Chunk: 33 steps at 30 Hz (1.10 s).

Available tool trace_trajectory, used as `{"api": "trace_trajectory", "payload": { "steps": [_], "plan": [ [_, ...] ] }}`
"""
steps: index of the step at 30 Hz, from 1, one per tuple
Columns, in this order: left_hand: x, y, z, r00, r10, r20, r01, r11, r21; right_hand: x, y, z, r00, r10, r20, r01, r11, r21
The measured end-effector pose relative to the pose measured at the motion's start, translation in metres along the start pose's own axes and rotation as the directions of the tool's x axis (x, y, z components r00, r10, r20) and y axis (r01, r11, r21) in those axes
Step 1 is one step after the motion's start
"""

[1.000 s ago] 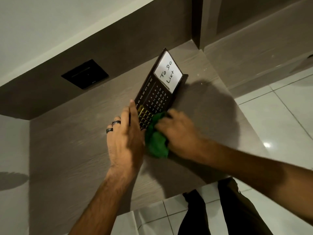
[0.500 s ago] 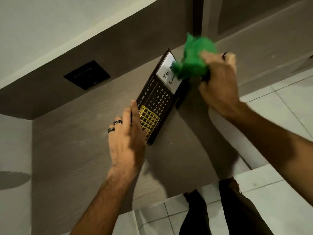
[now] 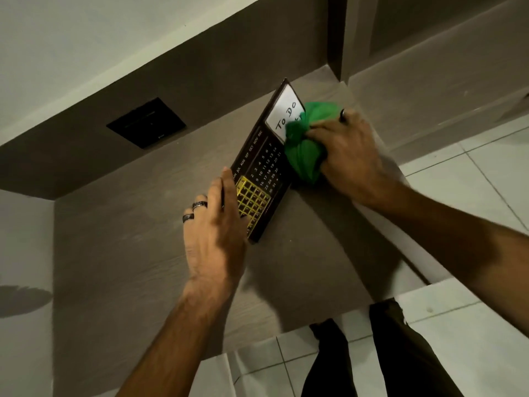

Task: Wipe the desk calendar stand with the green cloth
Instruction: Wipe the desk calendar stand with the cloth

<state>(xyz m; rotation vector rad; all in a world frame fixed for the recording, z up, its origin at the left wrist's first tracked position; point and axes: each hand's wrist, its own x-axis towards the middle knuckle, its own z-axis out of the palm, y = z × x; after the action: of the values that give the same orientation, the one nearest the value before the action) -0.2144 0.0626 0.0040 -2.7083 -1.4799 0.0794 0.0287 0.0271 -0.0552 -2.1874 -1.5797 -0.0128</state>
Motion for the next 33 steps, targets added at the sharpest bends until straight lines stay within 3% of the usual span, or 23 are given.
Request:
{"api": "trace_trajectory", "payload": {
  "steps": [2, 6, 10, 12, 15, 17, 19, 21, 23, 25, 26, 28, 31, 33],
  "plan": [
    [-0.001, 0.000, 0.000, 1.000, 0.000, -0.009, 0.000, 1.000, 0.012, -0.002, -0.015, 0.000, 0.999, -0.041, 0.009, 0.041, 0.999, -0.032],
    [0.001, 0.001, 0.000, 1.000, -0.001, -0.016, 0.001, 0.999, 0.042, -0.060, -0.077, 0.014, 0.965, -0.259, 0.054, 0.250, 0.959, 0.133],
    [0.002, -0.002, 0.000, 1.000, 0.005, -0.002, -0.005, 0.999, 0.040, -0.078, -0.071, 0.009, 0.922, -0.368, 0.117, 0.337, 0.915, 0.222],
    [0.001, -0.002, 0.001, 1.000, 0.000, -0.006, 0.000, 0.999, 0.044, -0.058, -0.050, 0.008, 0.947, -0.299, 0.118, 0.274, 0.942, 0.194],
    [0.002, 0.000, 0.000, 1.000, -0.011, -0.008, 0.011, 1.000, 0.024, -0.021, -0.019, 0.003, 0.996, -0.037, 0.078, 0.028, 0.992, 0.119],
    [0.001, 0.001, 0.002, 1.000, -0.018, -0.020, 0.018, 1.000, 0.025, -0.025, -0.028, 0.008, 0.995, -0.028, 0.091, 0.016, 0.992, 0.122],
    [0.002, 0.001, 0.003, 0.999, -0.023, -0.027, 0.023, 0.999, 0.022, -0.054, -0.057, 0.018, 0.983, -0.118, 0.143, 0.086, 0.973, 0.212],
    [0.002, 0.000, 0.004, 1.000, -0.019, -0.020, 0.019, 1.000, 0.009, -0.090, -0.090, 0.022, 0.935, -0.314, 0.162, 0.253, 0.915, 0.314],
    [0.003, -0.001, 0.004, 1.000, -0.008, 0.011, 0.008, 1.000, -0.005, -0.113, -0.110, 0.020, 0.816, -0.532, 0.225, 0.443, 0.826, 0.348],
    [0.002, -0.002, 0.003, 1.000, -0.001, 0.019, 0.001, 1.000, -0.007, -0.121, -0.116, 0.014, 0.707, -0.644, 0.293, 0.486, 0.743, 0.461],
    [0.002, -0.002, 0.002, 1.000, 0.002, 0.013, -0.002, 1.000, -0.007, -0.120, -0.114, 0.011, 0.695, -0.660, 0.286, 0.469, 0.717, 0.516],
    [0.002, -0.002, 0.000, 1.000, 0.010, 0.005, -0.010, 1.000, -0.024, -0.109, -0.101, 0.006, 0.774, -0.589, 0.232, 0.404, 0.742, 0.536],
    [-0.001, -0.003, -0.004, 0.999, 0.020, -0.027, -0.021, 0.999, -0.042, -0.074, -0.068, -0.011, 0.948, -0.301, 0.102, 0.204, 0.822, 0.532],
    [-0.003, -0.005, -0.007, 0.999, 0.029, -0.032, -0.029, 0.999, -0.017, -0.052, -0.047, -0.023, 0.993, -0.114, -0.011, 0.103, 0.848, 0.520]
  ]
}}
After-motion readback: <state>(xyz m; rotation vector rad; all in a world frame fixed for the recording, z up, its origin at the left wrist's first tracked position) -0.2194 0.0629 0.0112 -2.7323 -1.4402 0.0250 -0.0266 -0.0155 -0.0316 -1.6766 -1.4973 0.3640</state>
